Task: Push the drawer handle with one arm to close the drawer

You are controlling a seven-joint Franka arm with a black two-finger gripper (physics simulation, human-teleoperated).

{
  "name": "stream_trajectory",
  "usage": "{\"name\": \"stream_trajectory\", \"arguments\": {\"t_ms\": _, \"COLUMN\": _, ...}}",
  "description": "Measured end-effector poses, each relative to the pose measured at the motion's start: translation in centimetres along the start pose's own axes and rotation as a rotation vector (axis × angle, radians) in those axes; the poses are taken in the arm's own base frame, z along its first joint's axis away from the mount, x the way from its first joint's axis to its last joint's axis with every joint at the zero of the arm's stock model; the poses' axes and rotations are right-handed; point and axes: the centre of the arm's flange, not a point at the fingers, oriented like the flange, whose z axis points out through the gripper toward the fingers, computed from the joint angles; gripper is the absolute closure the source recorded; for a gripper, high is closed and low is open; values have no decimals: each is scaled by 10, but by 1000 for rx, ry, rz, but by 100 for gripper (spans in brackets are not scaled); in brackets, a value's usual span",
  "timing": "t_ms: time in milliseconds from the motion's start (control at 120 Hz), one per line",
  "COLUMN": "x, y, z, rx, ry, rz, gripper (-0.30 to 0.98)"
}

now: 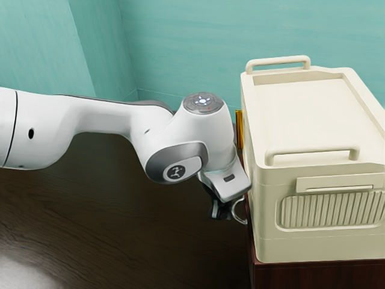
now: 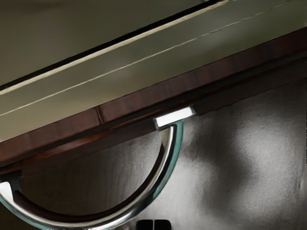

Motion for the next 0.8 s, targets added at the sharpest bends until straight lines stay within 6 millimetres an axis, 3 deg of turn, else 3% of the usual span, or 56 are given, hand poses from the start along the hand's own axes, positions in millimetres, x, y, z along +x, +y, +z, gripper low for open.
{"name": "stream_trajectory", "arguments": {"t_ms": 150, "x": 1, "y": 4, "z": -5, "rx": -4, "ry": 9, "rz": -16, "gripper": 79}}
{"name": "stream_trajectory", "arguments": {"t_ms": 333, "x": -8, "y": 38, "z": -32, "rx": -11, "ry": 23, "rz": -30, "gripper": 79}}
{"name": "stream_trajectory", "arguments": {"t_ms": 392, "x": -20, "y": 45, "z": -53, "rx": 1, "ry": 36, "rz": -48, "gripper": 79}}
{"name": "stream_trajectory", "arguments": {"t_ms": 467, "x": -51, "y": 37, "z": -81, "rx": 20, "ry": 43, "rz": -116, "gripper": 79}}
{"name": "stream_trajectory", "arguments": {"t_ms": 525, "x": -70, "y": 45, "z": -95, "rx": 22, "ry": 40, "rz": -149, "gripper": 78}}
{"name": "stream_trajectory", "arguments": {"t_ms": 617, "x": -88, "y": 58, "z": -116, "rx": 21, "ry": 36, "rz": -183, "gripper": 69}}
{"name": "stream_trajectory", "arguments": {"t_ms": 800, "x": -101, "y": 70, "z": -127, "rx": -10, "ry": 10, "rz": -242, "gripper": 39}}
